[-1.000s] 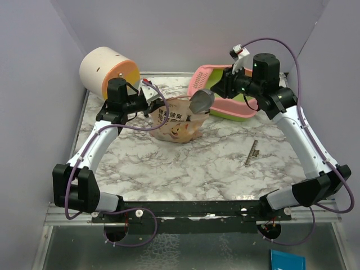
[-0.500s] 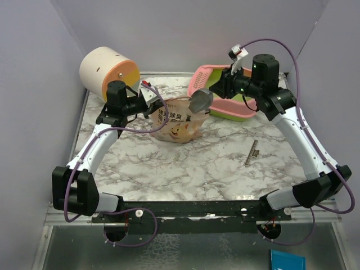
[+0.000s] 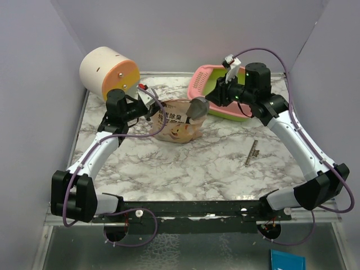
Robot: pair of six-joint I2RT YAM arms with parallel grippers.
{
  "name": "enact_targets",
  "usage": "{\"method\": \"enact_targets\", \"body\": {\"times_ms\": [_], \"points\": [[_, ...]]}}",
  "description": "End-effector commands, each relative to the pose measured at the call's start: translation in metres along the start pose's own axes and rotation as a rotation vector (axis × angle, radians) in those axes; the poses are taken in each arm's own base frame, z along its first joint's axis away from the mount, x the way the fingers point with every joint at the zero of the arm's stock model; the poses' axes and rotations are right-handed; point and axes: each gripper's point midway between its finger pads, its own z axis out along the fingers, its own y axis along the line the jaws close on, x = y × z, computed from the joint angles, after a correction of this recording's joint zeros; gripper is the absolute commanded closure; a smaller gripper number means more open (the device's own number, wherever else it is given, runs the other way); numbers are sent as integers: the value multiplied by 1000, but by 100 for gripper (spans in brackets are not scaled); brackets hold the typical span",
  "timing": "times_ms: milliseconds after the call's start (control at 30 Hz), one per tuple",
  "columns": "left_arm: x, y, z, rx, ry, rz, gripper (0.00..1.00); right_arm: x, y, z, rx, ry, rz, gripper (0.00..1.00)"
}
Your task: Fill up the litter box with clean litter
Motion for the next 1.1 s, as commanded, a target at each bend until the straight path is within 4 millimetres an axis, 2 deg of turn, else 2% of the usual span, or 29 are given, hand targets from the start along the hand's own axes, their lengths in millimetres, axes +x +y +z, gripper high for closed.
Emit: {"method": "enact_targets", "body": {"times_ms": [0, 100, 233, 433, 600, 933, 1067], "points": [[-85, 5, -13, -39, -227, 211, 100, -32, 9, -5, -10, -60, -19, 99], [-86, -3, -15, -10, -240, 229, 100, -51, 11, -9, -12, -88, -36, 99], [-88, -11, -19, -3, -279, 260, 100, -66, 17, -8, -38, -99, -47, 99], [-85, -10, -18, -9, -286, 254, 100, -44, 22, 1, -61, -37, -34, 99], [-86, -8, -18, -23, -295, 257, 100, -30, 21, -3, -48, -7, -30, 99], [-85, -8, -18, -22, -296, 250, 100, -43, 30, -29, -37, -6, -30, 99], [-87, -15, -19, 13, -307, 255, 100, -46, 31, -28, -51, -44, -57, 99]]}}
